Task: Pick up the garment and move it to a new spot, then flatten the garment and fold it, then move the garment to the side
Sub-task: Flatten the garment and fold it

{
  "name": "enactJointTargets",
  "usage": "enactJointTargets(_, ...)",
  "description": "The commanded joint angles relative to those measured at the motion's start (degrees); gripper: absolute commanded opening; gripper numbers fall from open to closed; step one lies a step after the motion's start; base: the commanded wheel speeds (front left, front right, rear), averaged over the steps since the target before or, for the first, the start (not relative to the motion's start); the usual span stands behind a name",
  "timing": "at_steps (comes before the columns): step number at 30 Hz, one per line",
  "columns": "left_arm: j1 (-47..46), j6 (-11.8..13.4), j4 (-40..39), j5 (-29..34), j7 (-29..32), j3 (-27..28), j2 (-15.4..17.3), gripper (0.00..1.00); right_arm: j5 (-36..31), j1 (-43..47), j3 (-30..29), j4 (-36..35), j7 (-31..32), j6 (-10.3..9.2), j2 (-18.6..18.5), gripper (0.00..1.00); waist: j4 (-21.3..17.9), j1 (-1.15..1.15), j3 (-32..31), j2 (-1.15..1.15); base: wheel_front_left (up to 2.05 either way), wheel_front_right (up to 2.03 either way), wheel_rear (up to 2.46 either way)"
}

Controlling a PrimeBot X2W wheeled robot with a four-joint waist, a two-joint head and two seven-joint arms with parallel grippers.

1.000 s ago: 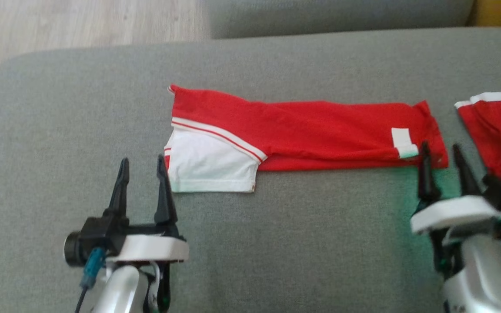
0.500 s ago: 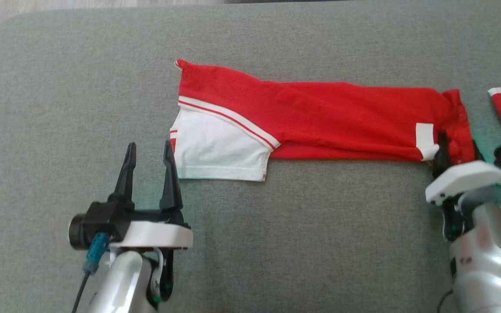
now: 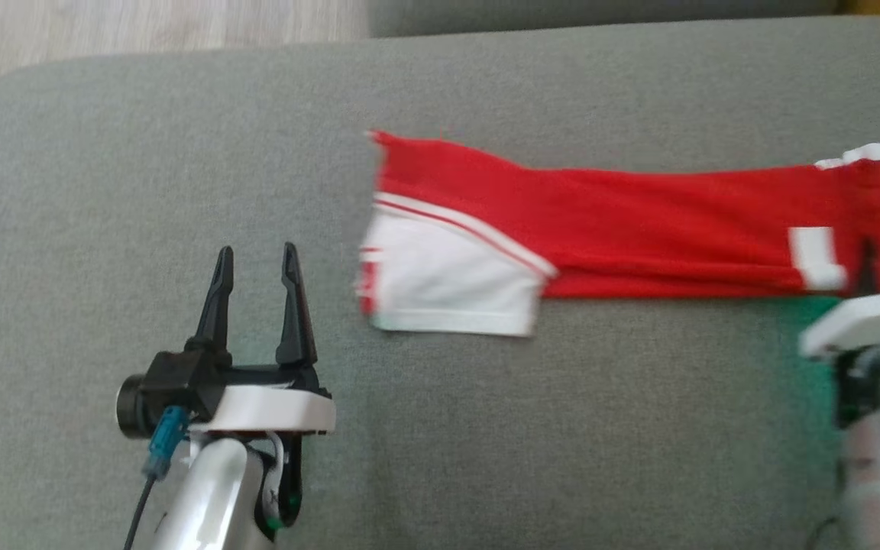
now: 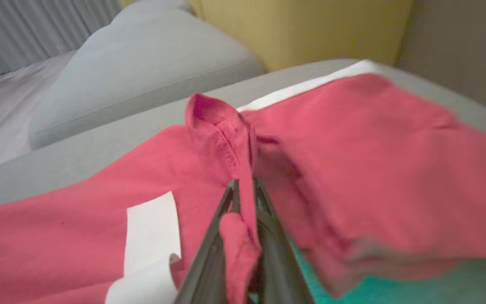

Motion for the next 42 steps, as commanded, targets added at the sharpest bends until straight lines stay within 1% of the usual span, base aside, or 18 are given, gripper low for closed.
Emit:
enactJointTargets(1,-0.85,0.08,-1.73,-0.02,-0.54,1.64,0.1,1.0,-0.34,-0.42,0.32,-3.03,0.29,-0.05,-1.73,0.0,-0.39,0.0,-0.66,0.0,0.0,0.0,0.0)
enactJointTargets(4,-0.69,0.77,-1.48,0.29,-0.54,1.68,0.1,1.0,-0.25,0.35,-1.37,-7.53,2.36,-0.05,-3.28,0.0,-0.59,0.0,-1.52,0.0,0.0,0.0,0.0)
enactJointTargets(6,-0.41,1.11,-1.32,0.09,-0.54,1.67,0.1,1.0,0.4,1.04,-1.26,-10.51,3.93,-0.05,-3.88,0.0,-0.56,0.0,-2.09,0.0,0.0,0.0,0.0)
enactJointTargets(8,-0.11,1.21,-1.12,-0.1,-0.54,1.51,0.1,1.0,1.37,1.58,-0.4,-13.43,5.59,-0.05,-3.73,0.0,-0.4,0.0,-2.69,0.0,0.0,0.0,0.0)
enactJointTargets(10,0.23,1.21,-0.85,-0.23,-0.54,1.38,0.1,1.0,2.61,2.02,0.97,-16.48,7.29,-0.05,-2.67,0.0,-0.22,0.0,-3.38,0.0,0.0,0.0,0.0)
enactJointTargets(12,0.5,1.24,-0.64,-0.38,-0.54,1.33,0.1,1.0,3.99,2.61,3.21,-19.46,8.82,-0.05,-1.06,0.0,-0.04,0.0,-4.03,0.0,0.0,0.0,0.0)
enactJointTargets(15,0.76,1.31,-0.37,-0.58,-0.54,1.16,0.1,1.0,5.67,3.42,8.36,-23.45,10.85,-0.05,1.06,0.0,0.16,0.0,-5.05,0.0,0.0,0.0,0.0)
enactJointTargets(18,0.93,1.28,-0.04,-0.55,-0.54,0.64,0.1,1.0,8.6,3.65,13.95,-26.08,12.51,-0.05,2.06,0.0,0.48,0.0,-6.21,0.0,0.0,0.0,0.0)
enactJointTargets(19,0.97,1.27,0.06,-0.52,-0.54,0.43,0.1,1.0,11.3,3.57,16.64,-26.22,12.86,-0.05,2.12,0.0,0.67,0.0,-6.56,0.0,0.0,0.0,0.0)
enactJointTargets(22,1.0,1.18,0.37,-0.51,-0.54,-0.14,0.1,1.0,18.57,3.22,24.38,-25.46,12.5,-0.05,2.16,0.0,1.25,0.0,-7.44,0.0,0.0,0.0,0.0)
enactJointTargets(25,1.0,0.04,1.0,-0.09,-0.55,-1.53,0.09,1.0,23.69,2.52,30.41,-23.12,10.39,-0.05,2.17,0.0,2.18,0.0,-8.18,0.0,0.0,0.0,0.0)
enactJointTargets(30,0.16,-0.4,1.56,0.1,-0.55,-2.9,0.09,1.0,31.28,0.3,38.21,-15.39,5.92,-0.05,2.18,0.0,4.58,0.0,-8.26,0.0,0.0,0.0,0.0)
enactJointTargets(33,-0.3,-0.38,1.57,-0.03,-0.55,-3.42,0.09,1.0,35.81,-1.39,43.85,-11.31,3.48,-0.05,2.18,0.0,6.03,0.0,-7.86,0.0,0.0,0.0,0.0)
enactJointTargets(40,-1.23,-1.01,1.97,-0.22,-0.55,-5.97,0.09,1.0,41.4,-5.67,54.3,-2.16,-0.16,-0.05,2.19,0.0,9.73,0.0,-6.35,0.0,0.0,0.0,0.0)
enactJointTargets(41,-1.35,-0.99,1.99,-0.34,-0.55,-6.09,0.09,1.0,42.1,-6.18,55.57,-1.18,-0.51,-0.05,2.19,0.0,10.12,0.0,-6.12,0.0,0.0,0.0,0.0)
enactJointTargets(42,-1.35,-0.99,1.99,-0.34,-0.55,-6.09,0.09,1.0,42.1,-6.18,55.57,-1.18,-0.51,-0.05,2.19,0.0,10.12,0.0,-6.12,0.0,0.0,0.0,0.0)
